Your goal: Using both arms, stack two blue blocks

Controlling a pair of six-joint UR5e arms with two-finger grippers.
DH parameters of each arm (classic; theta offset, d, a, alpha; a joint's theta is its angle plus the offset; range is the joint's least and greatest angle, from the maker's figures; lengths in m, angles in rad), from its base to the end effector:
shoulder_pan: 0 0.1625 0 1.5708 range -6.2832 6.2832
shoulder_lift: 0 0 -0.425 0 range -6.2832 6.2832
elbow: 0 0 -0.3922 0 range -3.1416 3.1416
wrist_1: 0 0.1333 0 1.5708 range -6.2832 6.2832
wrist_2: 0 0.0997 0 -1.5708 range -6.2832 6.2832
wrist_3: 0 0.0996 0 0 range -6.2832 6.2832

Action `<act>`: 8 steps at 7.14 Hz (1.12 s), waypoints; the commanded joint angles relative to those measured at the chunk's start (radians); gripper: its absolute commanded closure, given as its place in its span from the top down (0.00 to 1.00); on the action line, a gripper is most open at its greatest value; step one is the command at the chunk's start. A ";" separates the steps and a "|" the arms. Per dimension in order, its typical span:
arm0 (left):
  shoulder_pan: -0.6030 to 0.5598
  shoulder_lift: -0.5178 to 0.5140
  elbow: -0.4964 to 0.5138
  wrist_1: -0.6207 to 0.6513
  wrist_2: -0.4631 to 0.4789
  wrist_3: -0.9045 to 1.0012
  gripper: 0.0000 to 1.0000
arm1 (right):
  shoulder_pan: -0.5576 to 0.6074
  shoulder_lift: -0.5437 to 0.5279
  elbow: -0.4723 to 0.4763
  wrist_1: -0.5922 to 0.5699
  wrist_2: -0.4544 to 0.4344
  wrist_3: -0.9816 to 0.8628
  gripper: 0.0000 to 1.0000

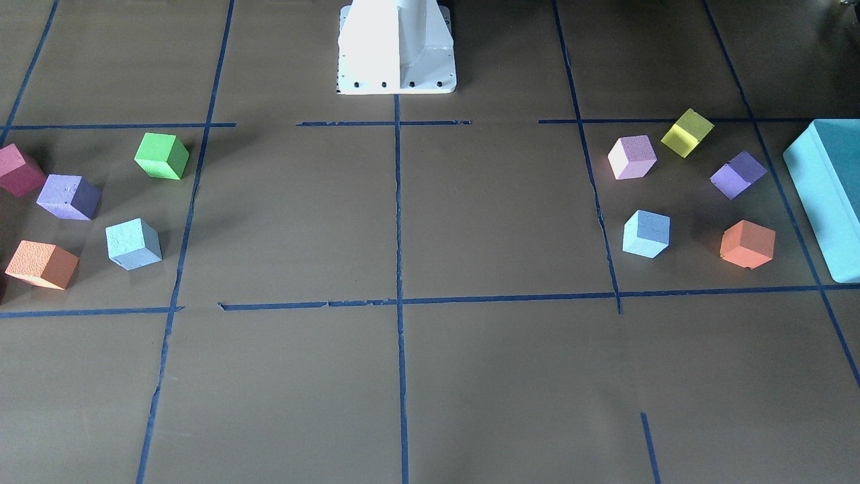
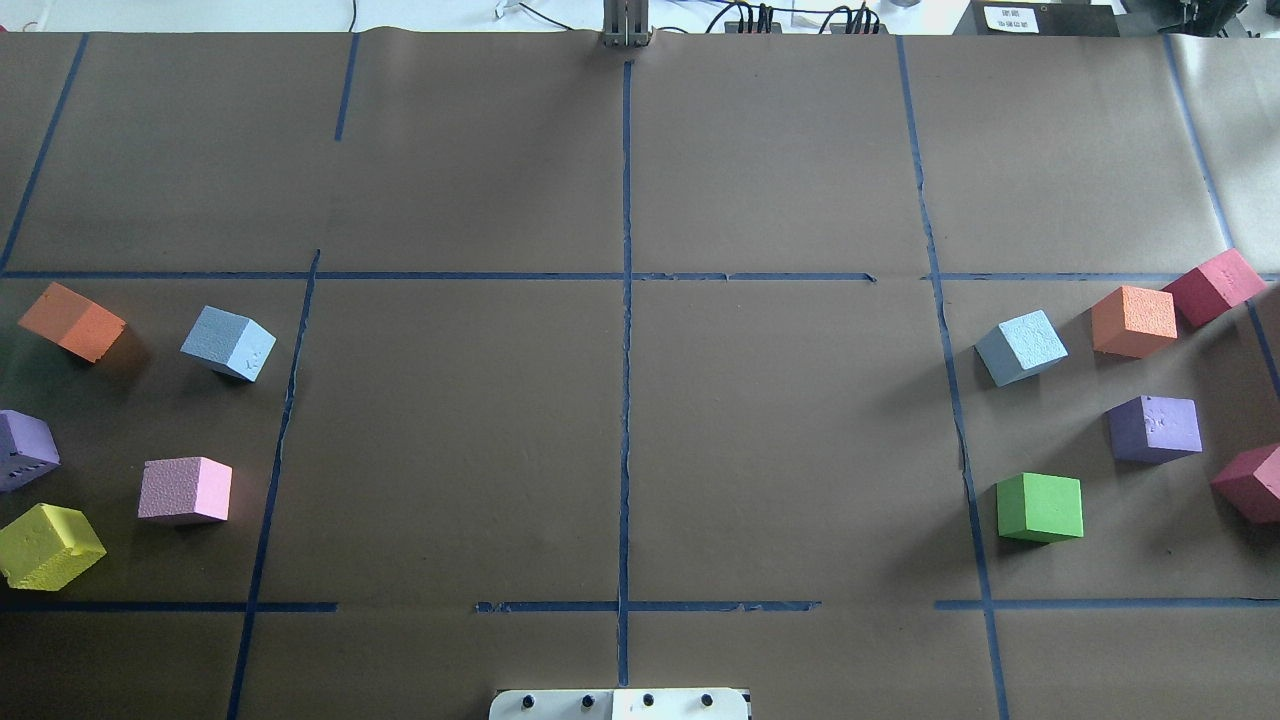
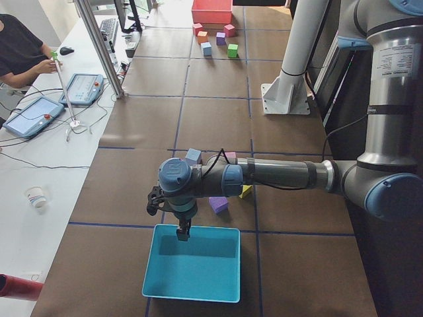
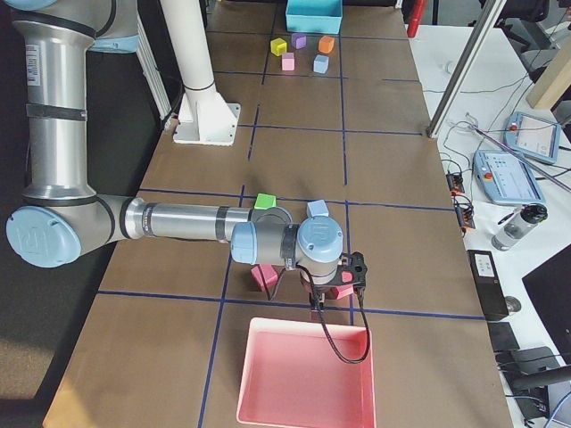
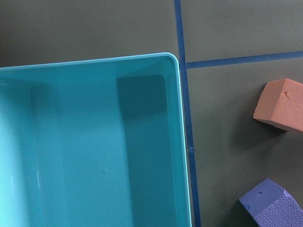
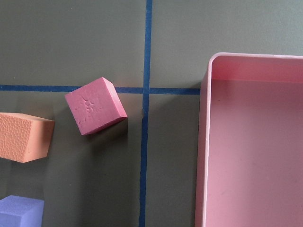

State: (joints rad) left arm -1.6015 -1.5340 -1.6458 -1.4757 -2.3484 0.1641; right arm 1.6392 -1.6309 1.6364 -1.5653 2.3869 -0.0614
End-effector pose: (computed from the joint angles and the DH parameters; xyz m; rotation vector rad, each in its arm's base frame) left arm -0.0779 -0.4696 0.6488 0.0219 0.7793 0.1045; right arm 0.0925 -0.4619 0.6517 0.0633 -0.8137 0.0021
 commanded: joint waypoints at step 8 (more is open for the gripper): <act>0.000 -0.002 -0.011 -0.002 0.001 -0.009 1.00 | -0.004 0.025 0.057 0.002 -0.008 0.023 1.00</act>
State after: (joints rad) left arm -1.6015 -1.5355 -1.6541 -1.4772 -2.3470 0.1558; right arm 1.6387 -1.6161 1.6690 -1.5643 2.3824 -0.0568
